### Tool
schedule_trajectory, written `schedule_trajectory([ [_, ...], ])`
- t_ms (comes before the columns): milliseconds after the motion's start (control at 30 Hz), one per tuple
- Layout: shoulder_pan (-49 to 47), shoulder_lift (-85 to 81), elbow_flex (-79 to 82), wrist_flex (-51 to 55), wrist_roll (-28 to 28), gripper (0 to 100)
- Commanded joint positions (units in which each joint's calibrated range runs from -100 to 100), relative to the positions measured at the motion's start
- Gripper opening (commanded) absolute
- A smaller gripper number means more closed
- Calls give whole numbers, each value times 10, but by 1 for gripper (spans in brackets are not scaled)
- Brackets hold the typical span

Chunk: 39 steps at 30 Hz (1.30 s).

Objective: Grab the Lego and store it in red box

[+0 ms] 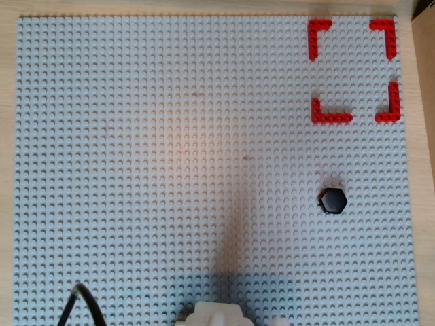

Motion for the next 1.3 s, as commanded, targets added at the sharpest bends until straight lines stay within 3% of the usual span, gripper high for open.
schedule_trajectory([
  [0,3,76,-63,15,2,12],
  [233,69,195,-98,15,3,12],
  [667,233,391,-98,15,65,12],
  [1267,250,610,-93,-6,84,14],
])
